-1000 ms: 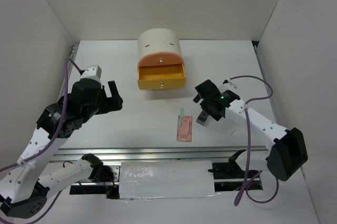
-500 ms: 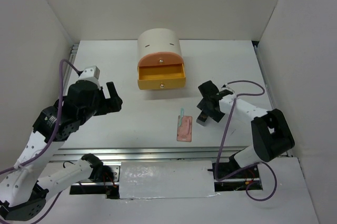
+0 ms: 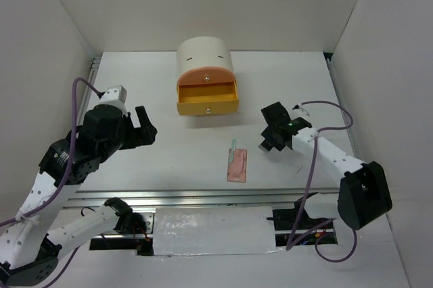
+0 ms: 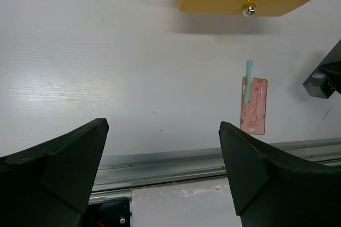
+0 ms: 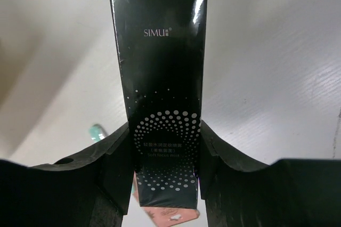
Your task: Organize the makeup
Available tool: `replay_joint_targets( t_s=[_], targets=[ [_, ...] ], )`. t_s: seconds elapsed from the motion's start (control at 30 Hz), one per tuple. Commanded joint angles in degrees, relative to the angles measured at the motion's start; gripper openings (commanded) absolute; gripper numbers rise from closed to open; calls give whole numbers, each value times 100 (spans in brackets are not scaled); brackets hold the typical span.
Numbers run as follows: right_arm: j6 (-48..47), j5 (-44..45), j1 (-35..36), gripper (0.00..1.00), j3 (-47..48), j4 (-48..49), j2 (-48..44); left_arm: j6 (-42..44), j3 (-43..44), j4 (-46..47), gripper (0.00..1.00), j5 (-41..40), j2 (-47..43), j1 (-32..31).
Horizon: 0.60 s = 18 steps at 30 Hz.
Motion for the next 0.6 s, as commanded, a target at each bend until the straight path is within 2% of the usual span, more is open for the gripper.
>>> replay_joint_targets(
  t_s=[0.0,0.17,0.33,0.43,0.57],
  targets=[
    [118,471,-27,0,448,-389,-460,173,11,317,99,173,8,21],
    [548,155,7,0,853,-505,-899,243,187,327,99,200,149,21],
    [1339,-399,481,0,940,461,-1182,260,284,327,100,165,132,21],
    [2093,-224,938,0,1465,612,-831,252,205,327,100,200,44,21],
    [3006,416,1623,0,2626,16,186,234,64,327,99,244,-166,21]
  ],
)
